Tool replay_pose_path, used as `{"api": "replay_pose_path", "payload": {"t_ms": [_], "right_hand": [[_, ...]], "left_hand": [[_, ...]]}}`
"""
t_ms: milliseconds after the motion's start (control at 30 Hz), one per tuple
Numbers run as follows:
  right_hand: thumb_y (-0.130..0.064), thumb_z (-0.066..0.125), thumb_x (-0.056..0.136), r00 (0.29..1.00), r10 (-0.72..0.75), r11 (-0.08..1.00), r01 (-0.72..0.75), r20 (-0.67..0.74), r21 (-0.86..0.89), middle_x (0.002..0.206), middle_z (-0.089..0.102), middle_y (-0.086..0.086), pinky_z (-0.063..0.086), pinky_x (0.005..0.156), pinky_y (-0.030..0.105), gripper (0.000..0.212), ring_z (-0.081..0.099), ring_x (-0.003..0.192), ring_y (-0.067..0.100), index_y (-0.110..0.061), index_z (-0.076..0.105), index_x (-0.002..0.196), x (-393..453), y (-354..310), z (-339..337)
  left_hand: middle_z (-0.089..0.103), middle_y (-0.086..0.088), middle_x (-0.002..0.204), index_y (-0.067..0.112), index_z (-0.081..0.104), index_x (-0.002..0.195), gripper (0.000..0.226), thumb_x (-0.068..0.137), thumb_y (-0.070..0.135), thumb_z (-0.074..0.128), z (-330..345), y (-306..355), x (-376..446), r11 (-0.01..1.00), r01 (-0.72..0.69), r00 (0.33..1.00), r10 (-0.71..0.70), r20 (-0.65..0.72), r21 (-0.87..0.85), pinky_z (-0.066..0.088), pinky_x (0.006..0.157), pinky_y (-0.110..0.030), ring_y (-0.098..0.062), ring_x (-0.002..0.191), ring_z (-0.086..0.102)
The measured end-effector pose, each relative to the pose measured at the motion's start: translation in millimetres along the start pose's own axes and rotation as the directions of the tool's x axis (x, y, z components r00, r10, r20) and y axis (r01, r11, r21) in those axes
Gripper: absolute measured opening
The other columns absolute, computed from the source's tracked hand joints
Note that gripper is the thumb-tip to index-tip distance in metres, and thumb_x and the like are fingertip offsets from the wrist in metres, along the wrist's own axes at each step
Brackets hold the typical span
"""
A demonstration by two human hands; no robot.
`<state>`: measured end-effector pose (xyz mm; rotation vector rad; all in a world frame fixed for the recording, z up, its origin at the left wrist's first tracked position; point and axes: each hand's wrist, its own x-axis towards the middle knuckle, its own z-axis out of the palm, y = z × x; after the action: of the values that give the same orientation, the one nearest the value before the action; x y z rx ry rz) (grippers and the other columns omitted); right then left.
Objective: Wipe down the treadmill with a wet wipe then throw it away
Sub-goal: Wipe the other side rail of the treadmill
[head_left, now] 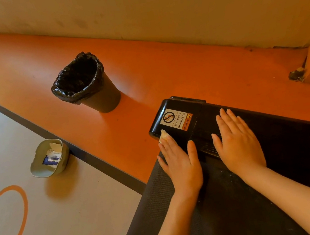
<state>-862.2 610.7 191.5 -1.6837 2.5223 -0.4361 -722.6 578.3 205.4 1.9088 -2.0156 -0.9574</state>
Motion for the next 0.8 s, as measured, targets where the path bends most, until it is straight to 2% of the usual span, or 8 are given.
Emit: {"api": "replay_pose_path", "payload": {"t_ms": [67,133,200,300,467,600,700,800], "right_hand": [[-0.028,0.054,0.096,1.0,0.002,1.0,-0.002,-0.01,0.009,0.148,0.042,0.019,0.026,0.113,0.042,0.053,0.036,0.141,0.031,0.001,0.047,0.139,0,0,0],[-0.028,0.055,0.095,1.0,0.002,1.0,-0.002,-0.016,0.011,0.148,0.043,0.019,0.027,0.113,0.042,0.053,0.037,0.14,0.031,0.002,0.048,0.139,0,-1,0],[-0.027,0.055,0.095,1.0,-0.001,1.0,0.001,-0.021,0.011,0.147,0.043,0.019,0.028,0.113,0.043,0.053,0.037,0.14,0.032,0.002,0.048,0.138,0,-1,-1],[-0.027,0.054,0.095,1.0,-0.002,1.0,0.003,-0.017,0.009,0.147,0.043,0.019,0.027,0.113,0.042,0.053,0.037,0.14,0.031,0.002,0.047,0.139,0,-1,-1],[-0.027,0.054,0.095,0.999,-0.005,1.0,0.005,-0.032,0.0,0.147,0.044,0.02,0.028,0.112,0.043,0.053,0.038,0.139,0.032,0.003,0.048,0.138,-1,-1,0],[-0.025,0.049,0.1,0.999,-0.015,1.0,0.015,-0.037,-0.008,0.147,0.044,0.019,0.028,0.113,0.042,0.048,0.038,0.14,0.031,0.002,0.048,0.138,-1,0,1],[-0.027,0.053,0.099,1.0,-0.009,1.0,0.009,-0.021,0.001,0.148,0.043,0.019,0.028,0.113,0.043,0.05,0.036,0.141,0.031,0.002,0.047,0.139,0,1,1],[-0.027,0.055,0.097,0.999,-0.006,1.0,0.006,-0.054,-0.005,0.145,0.046,0.019,0.03,0.111,0.043,0.049,0.04,0.138,0.032,0.002,0.05,0.137,1,0,2]], "left_hand": [[-0.015,0.002,0.162,0.019,-0.012,0.154,0.082,0.088,0.062,0.009,-4,-1,11,0.999,0.034,0.999,-0.035,-0.01,-0.024,-0.021,0.116,-0.031,-0.008,0.145,-0.023],[-0.015,0.002,0.162,0.019,-0.011,0.154,0.081,0.089,0.061,0.009,-5,-2,11,0.999,0.027,1.0,-0.027,-0.003,-0.017,-0.02,0.115,-0.029,-0.008,0.145,-0.024],[-0.017,0.002,0.162,0.019,-0.011,0.155,0.083,0.089,0.067,0.007,-4,-3,6,1.0,-0.005,1.0,0.005,-0.002,-0.012,-0.021,0.114,-0.027,-0.007,0.144,-0.025],[-0.022,0.005,0.16,0.023,-0.018,0.151,0.098,0.075,0.085,-0.012,3,-3,-9,0.997,-0.078,0.997,0.078,-0.009,0.001,-0.022,0.114,-0.025,-0.003,0.142,-0.03],[-0.028,0.01,0.157,0.024,-0.02,0.149,0.094,0.077,0.083,-0.014,17,0,-40,0.984,-0.175,0.983,0.172,0.056,0.04,-0.02,0.117,-0.029,0.0,0.141,-0.031],[-0.029,0.012,0.156,0.028,-0.017,0.151,0.089,0.078,0.081,-0.014,13,-8,-30,0.98,-0.192,0.981,0.19,0.043,0.052,-0.021,0.116,-0.029,0.0,0.141,-0.031],[-0.023,0.008,0.159,0.03,-0.008,0.155,0.088,0.08,0.077,-0.015,2,-17,-7,0.97,-0.218,0.976,0.219,0.007,0.111,-0.023,0.115,-0.028,-0.002,0.142,-0.029],[-0.01,0.005,0.162,0.029,0.002,0.156,0.088,0.083,0.074,-0.016,-12,-20,29,0.932,-0.29,0.956,0.294,0.012,0.22,-0.025,0.112,-0.025,-0.004,0.145,-0.024]]}}
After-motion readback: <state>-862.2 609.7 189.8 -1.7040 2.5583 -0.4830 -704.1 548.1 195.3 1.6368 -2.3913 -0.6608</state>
